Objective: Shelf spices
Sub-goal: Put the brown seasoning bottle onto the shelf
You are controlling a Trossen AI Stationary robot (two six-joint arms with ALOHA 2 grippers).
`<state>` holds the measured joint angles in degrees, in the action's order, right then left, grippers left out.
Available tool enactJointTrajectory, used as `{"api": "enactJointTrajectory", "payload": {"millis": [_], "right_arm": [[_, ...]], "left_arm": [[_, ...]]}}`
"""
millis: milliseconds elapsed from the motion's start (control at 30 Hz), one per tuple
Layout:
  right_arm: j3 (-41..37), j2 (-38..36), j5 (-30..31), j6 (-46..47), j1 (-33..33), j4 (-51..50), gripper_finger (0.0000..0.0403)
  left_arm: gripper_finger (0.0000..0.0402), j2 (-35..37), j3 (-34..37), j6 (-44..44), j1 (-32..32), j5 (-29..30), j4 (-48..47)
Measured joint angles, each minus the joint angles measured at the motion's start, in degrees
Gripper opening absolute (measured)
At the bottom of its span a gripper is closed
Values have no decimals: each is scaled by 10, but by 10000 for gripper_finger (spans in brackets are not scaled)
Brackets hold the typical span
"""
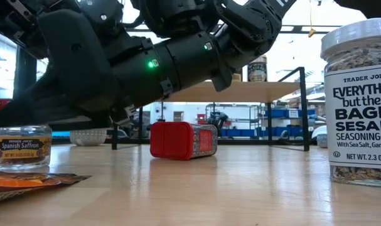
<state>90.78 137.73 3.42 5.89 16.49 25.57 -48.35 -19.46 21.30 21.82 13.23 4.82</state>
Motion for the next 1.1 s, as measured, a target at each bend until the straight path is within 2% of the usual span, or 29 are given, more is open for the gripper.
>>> {"api": "enactJointTrajectory", "payload": {"millis": [233, 533, 633, 833, 967, 1100], "right_arm": [[0, 0, 0, -2, 0, 2, 171], [0, -31, -6, -1, 1, -27, 179], [0, -69, -6, 14, 1, -100, 186], [0, -159, 3, 45, 5, -274, 170], [0, -227, 40, 54, 16, -385, 170], [0, -292, 92, 109, 37, -530, 178]], "left_arm": [[15, 0, 0, 0, 0, 0, 0], [15, 0, 0, 1, 0, 0, -1], [15, 0, 0, 1, 0, 0, -1], [15, 0, 0, 2, 0, 0, 0], [15, 0, 0, 4, 0, -1, 0], [15, 0, 0, 14, 0, -19, 0]]}}
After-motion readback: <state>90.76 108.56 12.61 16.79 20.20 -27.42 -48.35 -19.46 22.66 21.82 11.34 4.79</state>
